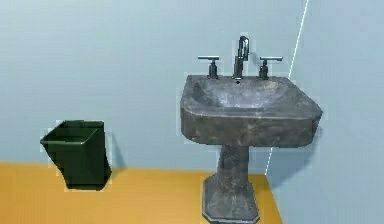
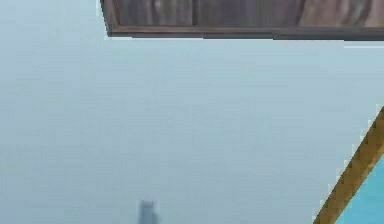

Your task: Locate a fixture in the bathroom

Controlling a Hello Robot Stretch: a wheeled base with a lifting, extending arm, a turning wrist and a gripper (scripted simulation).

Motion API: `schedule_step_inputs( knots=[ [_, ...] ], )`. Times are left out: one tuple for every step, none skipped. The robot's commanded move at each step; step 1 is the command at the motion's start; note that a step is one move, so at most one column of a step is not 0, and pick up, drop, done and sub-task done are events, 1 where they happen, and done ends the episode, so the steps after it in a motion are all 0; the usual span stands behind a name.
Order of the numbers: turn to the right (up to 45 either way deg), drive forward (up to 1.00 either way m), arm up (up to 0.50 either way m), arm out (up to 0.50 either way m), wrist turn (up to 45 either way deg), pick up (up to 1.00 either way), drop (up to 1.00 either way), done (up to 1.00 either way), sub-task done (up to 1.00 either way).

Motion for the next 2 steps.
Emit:
schedule_step_inputs(
  knots=[
    [30.0, 0.00, 0.00, 0.00, 0.0, 0.00, 0.00, 0.00, 0.00],
    [0.0, 0.05, 0.00, 0.00, 0.0, 0.00, 0.00, 0.00, 0.00]
  ],
)
